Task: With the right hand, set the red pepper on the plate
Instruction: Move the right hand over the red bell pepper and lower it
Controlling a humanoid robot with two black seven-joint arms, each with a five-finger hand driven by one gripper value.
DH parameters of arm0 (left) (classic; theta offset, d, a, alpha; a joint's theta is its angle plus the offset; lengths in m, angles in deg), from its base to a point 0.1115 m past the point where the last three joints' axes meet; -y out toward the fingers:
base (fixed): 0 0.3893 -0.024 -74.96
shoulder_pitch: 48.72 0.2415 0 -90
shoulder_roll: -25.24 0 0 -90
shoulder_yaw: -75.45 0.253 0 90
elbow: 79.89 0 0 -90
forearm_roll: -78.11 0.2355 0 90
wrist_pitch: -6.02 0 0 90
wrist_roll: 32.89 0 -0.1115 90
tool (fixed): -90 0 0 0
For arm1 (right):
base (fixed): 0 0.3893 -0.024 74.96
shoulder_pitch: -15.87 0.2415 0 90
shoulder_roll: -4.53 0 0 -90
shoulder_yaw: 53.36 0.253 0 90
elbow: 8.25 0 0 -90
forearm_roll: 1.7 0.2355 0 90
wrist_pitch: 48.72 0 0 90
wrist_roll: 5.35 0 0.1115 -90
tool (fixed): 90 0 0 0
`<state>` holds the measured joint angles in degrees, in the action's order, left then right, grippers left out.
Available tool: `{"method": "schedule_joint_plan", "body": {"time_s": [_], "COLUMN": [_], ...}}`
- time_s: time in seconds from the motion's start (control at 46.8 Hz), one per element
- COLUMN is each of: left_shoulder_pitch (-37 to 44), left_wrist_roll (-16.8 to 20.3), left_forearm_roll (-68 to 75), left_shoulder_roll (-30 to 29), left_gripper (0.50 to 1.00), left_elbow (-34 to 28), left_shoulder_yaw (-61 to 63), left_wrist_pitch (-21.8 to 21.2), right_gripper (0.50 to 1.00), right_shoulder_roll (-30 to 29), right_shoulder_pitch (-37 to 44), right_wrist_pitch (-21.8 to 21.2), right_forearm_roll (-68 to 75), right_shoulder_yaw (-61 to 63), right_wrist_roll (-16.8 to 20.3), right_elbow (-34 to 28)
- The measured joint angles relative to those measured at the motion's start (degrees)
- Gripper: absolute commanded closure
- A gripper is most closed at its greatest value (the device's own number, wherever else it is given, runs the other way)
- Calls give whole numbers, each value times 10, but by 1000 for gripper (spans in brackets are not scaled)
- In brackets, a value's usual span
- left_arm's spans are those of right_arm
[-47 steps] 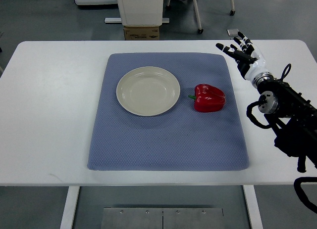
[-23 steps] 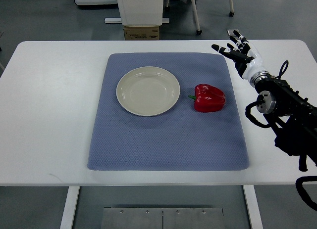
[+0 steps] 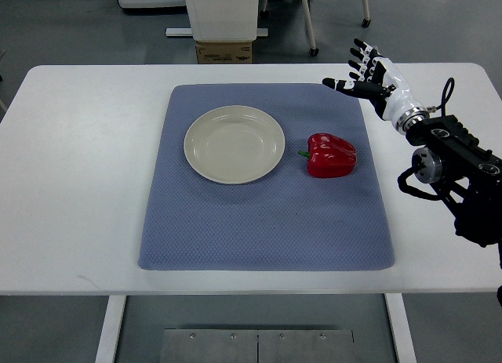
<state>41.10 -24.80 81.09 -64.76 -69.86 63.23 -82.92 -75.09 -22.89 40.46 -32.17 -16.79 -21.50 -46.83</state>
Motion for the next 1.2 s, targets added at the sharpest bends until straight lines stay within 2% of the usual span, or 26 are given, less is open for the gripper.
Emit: {"method": "schedule_joint_plan", "body": {"time_s": [0.363, 0.705, 1.196], "left_shoulder_pitch": [0, 0, 0], "left_wrist_roll": [0, 0, 0], "left_forearm_roll": [0, 0, 0], "left_shoulder_roll": [0, 0, 0], "left_gripper": [500, 500, 500], "left_elbow": [0, 0, 0], "left_shoulder_yaw": [0, 0, 0], "left_wrist_pitch": [0, 0, 0], "right_gripper": [504, 505, 507], "right_shoulder_roll": [34, 71, 95], "right_shoulder_pitch": [11, 64, 90], "right_wrist_pitch": [-63, -67, -89], "right_forearm_roll": [-149, -203, -272], "right_shoulder_yaw": [-58, -190, -258], "right_wrist_roll": [-50, -99, -110], "right_elbow": [-17, -41, -58]}}
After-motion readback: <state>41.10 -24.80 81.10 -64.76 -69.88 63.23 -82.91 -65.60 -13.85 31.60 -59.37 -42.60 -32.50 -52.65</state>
